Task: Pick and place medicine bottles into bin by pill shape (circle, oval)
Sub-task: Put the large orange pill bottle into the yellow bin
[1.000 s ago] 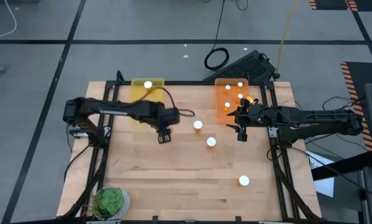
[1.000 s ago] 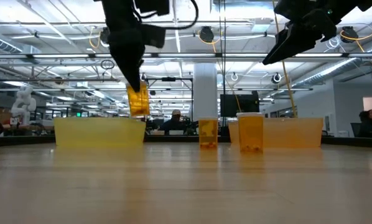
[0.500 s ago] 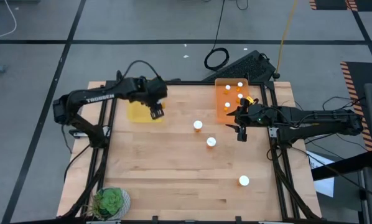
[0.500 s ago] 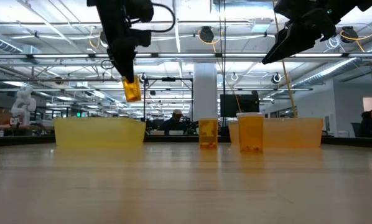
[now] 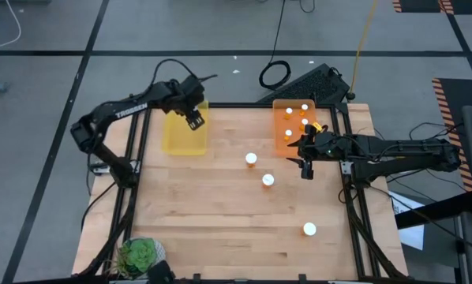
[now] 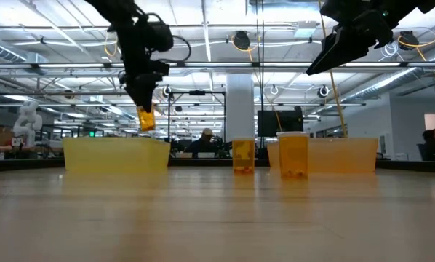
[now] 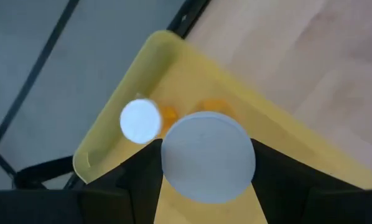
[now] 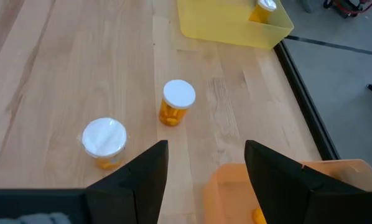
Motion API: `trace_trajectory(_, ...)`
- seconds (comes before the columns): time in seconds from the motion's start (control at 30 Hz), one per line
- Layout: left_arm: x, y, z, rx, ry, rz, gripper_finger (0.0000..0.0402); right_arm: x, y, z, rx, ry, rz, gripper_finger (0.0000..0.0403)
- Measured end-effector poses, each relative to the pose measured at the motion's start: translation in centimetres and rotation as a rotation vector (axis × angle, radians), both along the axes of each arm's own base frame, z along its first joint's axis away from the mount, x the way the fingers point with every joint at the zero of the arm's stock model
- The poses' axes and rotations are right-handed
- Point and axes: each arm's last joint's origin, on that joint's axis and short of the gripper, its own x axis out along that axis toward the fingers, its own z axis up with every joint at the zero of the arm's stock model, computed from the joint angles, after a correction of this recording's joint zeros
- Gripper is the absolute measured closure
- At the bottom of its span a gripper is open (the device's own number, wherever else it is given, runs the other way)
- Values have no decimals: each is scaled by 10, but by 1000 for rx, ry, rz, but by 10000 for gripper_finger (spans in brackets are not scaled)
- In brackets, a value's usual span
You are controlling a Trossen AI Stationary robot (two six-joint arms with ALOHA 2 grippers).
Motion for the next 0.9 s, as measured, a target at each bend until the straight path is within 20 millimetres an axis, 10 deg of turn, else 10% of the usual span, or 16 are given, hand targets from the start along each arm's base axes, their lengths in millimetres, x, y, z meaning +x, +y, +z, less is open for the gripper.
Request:
trace_trajectory(0.4,19,22,-60,-123,152,41,183,0,0,0,0,0,0,195)
trace_trajectory(0.9,29,31,-90,-145,205,55,183,0,0,0,-2,1,2,195)
